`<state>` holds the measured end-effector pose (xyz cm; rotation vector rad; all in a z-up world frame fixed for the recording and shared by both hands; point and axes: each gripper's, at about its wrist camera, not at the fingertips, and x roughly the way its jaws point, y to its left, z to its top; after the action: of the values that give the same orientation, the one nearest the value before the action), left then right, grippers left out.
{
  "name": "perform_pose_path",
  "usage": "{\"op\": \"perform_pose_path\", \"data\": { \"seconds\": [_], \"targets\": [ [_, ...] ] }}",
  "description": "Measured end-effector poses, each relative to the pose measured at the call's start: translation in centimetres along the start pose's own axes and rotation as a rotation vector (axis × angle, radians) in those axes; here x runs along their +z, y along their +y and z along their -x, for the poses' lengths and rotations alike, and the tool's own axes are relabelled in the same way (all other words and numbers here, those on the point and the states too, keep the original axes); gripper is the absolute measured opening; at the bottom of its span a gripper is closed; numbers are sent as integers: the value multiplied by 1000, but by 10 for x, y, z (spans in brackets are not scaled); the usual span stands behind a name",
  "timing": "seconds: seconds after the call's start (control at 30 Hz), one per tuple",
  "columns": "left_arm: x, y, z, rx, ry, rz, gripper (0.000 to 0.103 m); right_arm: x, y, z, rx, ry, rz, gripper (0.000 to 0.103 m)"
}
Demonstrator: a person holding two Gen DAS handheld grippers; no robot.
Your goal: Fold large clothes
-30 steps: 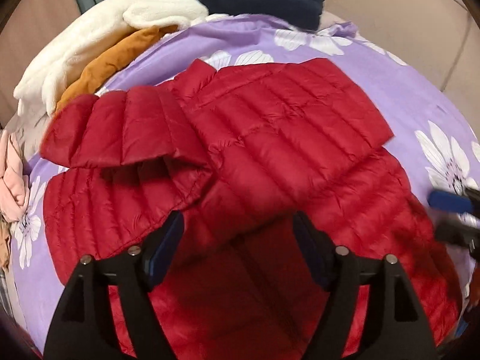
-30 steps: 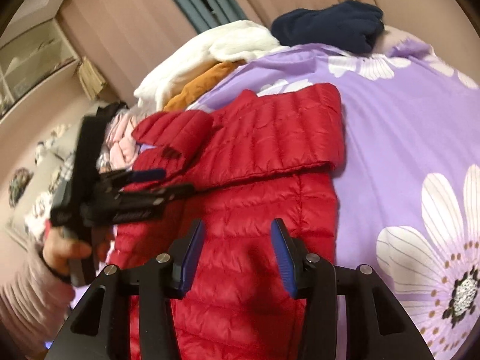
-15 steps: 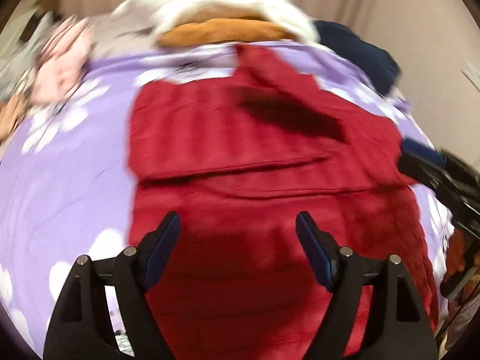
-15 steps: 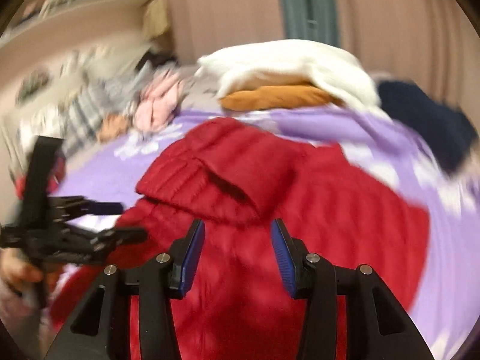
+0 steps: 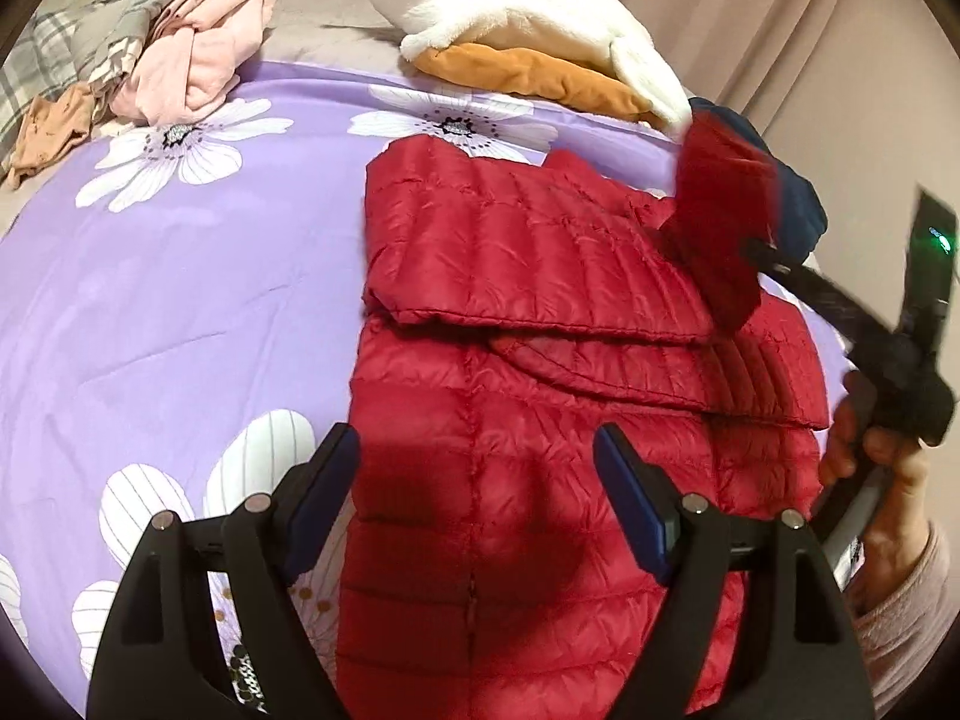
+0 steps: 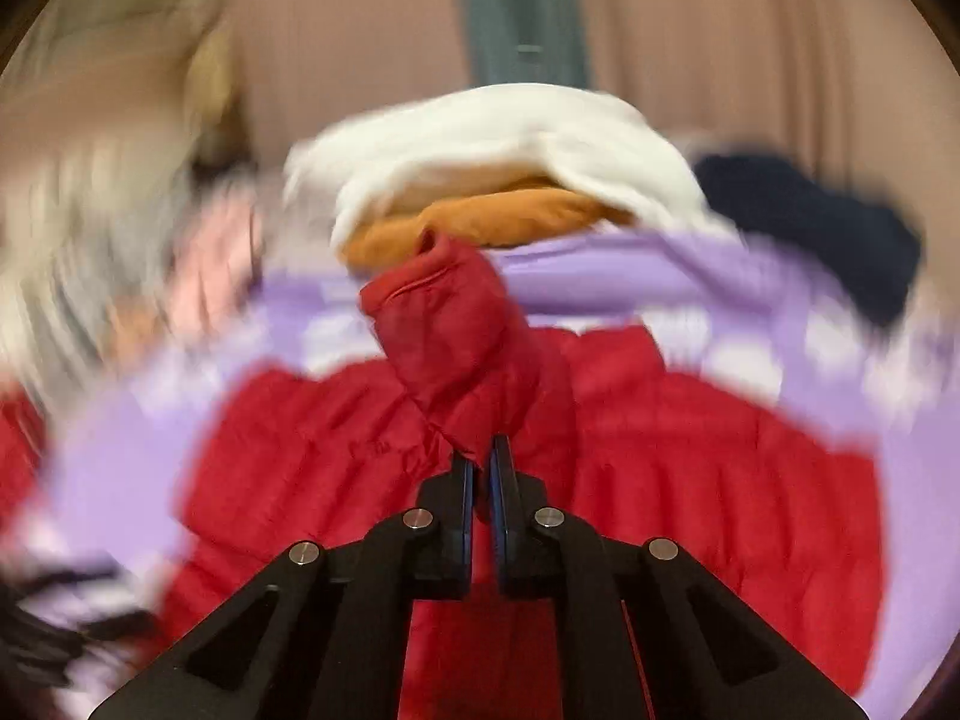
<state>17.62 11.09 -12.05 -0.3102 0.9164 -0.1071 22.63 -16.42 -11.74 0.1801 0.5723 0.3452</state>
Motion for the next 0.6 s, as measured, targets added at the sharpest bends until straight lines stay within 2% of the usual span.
{"op": "perform_pose_path", "data": {
  "seconds": [0.07,0.13,0.17,0.2,0.27,0.43,0.47,0.5,0.53,0.57,0.6],
  "targets": [
    [-1,1,-1,-11,5,9,80,-8,-43,15,91,1,-210,7],
    [-2,-1,-1,-18,10,10,81,-19,-71,23,149,-1,-322,26],
    [-3,-2,-1,-18,14,11,81,-23,-83,26,141,-3,-356,55],
    [-4,-3,-1,-16,19,13,81,-27,-95,30,121,-11,-395,73],
    [-6,-4,-1,-19,25,20,81,-31,-114,32,144,-21,-466,73],
    [-14,0,1,-19,44,44,83,-29,-134,12,127,40,-585,73],
    [-16,1,1,-19,50,50,83,-29,-135,6,118,63,-584,67],
    [-18,3,1,-21,55,56,83,-30,-134,4,104,73,-576,41],
    [-19,4,0,-21,60,62,83,-28,-130,-2,72,91,-556,26],
    [-20,5,0,-21,64,68,83,-27,-130,-6,37,111,-536,16],
    [-21,6,1,-20,67,73,83,-24,-127,-7,15,100,-523,12]
  ]
}}
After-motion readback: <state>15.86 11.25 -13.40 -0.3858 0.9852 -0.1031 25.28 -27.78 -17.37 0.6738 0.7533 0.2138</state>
